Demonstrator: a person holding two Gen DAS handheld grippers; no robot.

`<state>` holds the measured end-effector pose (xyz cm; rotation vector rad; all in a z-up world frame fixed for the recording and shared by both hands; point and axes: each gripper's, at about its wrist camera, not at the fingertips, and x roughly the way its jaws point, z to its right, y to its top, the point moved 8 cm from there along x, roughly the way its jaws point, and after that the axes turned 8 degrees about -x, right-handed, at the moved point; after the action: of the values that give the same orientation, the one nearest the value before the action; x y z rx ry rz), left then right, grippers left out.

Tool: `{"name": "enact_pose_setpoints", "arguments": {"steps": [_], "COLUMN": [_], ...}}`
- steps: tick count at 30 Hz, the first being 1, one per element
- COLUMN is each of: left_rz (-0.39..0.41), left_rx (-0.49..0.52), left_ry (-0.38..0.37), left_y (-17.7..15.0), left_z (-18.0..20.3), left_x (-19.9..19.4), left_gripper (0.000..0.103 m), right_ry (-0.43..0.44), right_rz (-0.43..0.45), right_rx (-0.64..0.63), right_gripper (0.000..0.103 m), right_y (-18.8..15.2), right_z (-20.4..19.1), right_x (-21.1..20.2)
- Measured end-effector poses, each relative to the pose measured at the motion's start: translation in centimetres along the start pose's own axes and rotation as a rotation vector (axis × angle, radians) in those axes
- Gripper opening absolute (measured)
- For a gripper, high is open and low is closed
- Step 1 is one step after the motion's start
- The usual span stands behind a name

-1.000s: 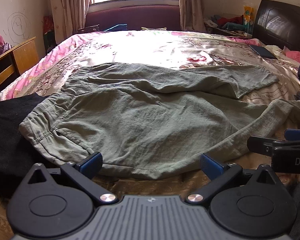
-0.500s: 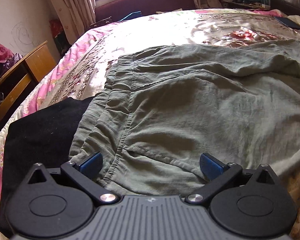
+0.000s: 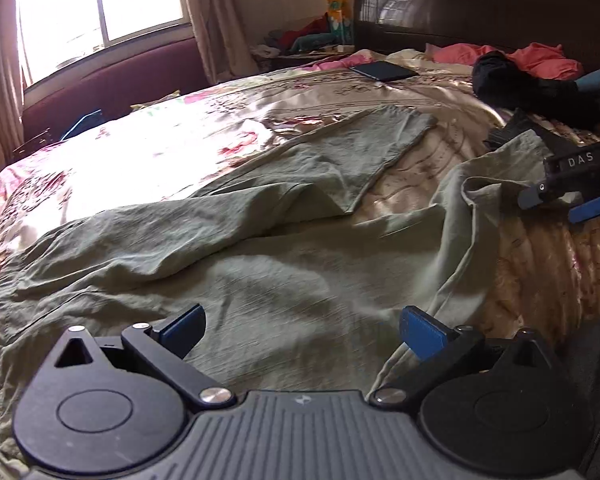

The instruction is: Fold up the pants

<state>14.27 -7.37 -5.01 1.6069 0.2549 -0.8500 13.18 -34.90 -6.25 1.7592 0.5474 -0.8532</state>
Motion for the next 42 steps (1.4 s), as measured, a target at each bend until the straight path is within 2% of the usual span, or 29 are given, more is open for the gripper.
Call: {"name": "enact_pose_setpoints", "arguments": {"steps": [3,6,9,11,13,14,16,18,23,25,28,30,31,33,35,37,38,40,42], "left_rz": [-0.011,-0.029,-0.054,-0.061,-0.070,-0.072,-0.073,-0.075,-0.066,-0.054,-0.017,-0.017,-0.030,-0.060,-0.108,-0.152,-0.161,-0.173,-0.175], "left_rx": [0.056,0.103,0.133,0.150,0.165,0.169,0.178,0.185,0.205,0.215,0.221,0.202,0.193,0.194,0.218,0.239,0.245,0.264,0.263], "left_ry": [-0.070,-0.106,-0.121,-0.123,-0.128,-0.132,-0.139,-0.143,-0.154,-0.164,-0.196,-0.238,-0.261,-0.302,-0.315,-0.337,-0.342,-0.348,-0.345], "left_y": [0.6,0.3,-0.2,-0.4,-0.5,-0.5,-0.5,-0.4,0.0,0.4,1.3,1.4,1.2,0.4,-0.7,-1.8,-2.1,-2.8,-3.0], "left_z": [3.8,6.4,7.7,8.2,8.5,8.7,9.0,9.2,9.9,10.3,11.2,12.0,12.5,13.5,14.2,14.7,14.6,14.2,13.1], "left_x": [1.8,3.2,3.9,4.1,4.2,4.2,4.3,4.4,4.3,4.0,3.1,2.9,3.0,3.4,3.8,3.7,3.5,2.8,1.9], "left_gripper": [0.103,0.103,0.103,0.103,0.103,0.103,0.103,0.103,0.103,0.103,0.103,0.103,0.103,0.103,0.103,0.103,0.103,0.103,0.103], "right_ry": [0.008,0.065,0.128,0.131,0.122,0.129,0.155,0.179,0.186,0.197,0.165,0.104,0.076,-0.001,-0.076,-0.133,-0.159,-0.173,-0.240], "right_rz": [0.007,0.013,0.038,0.058,0.061,0.062,0.069,0.088,0.158,0.211,0.322,0.365,0.357,0.288,0.202,0.104,0.086,0.104,0.146], "right_rx": [0.179,0.308,0.400,0.425,0.462,0.481,0.525,0.540,0.416,0.363,0.271,0.216,0.191,0.156,0.140,0.137,0.164,0.188,0.163], "right_gripper": [0.094,0.093,0.083,0.072,0.038,0.030,0.007,0.006,0.005,0.005,0.005,0.005,0.005,0.005,0.006,0.011,0.011,0.013,0.020], "right_y": [0.8,0.5,0.5,0.7,0.6,0.5,0.3,0.3,2.0,3.7,6.9,8.3,8.6,8.6,7.2,5.1,4.0,2.5,2.3], "right_z": [4.6,6.7,7.9,8.4,9.2,9.6,10.4,10.8,8.9,8.6,9.4,10.7,11.3,12.9,14.1,14.7,15.1,15.3,15.5], "right_x": [0.4,1.2,1.9,1.9,1.9,1.9,1.7,1.1,-0.7,-2.3,-5.8,-7.5,-7.6,-6.0,-4.5,-3.3,-3.4,-4.5,-5.5]}}
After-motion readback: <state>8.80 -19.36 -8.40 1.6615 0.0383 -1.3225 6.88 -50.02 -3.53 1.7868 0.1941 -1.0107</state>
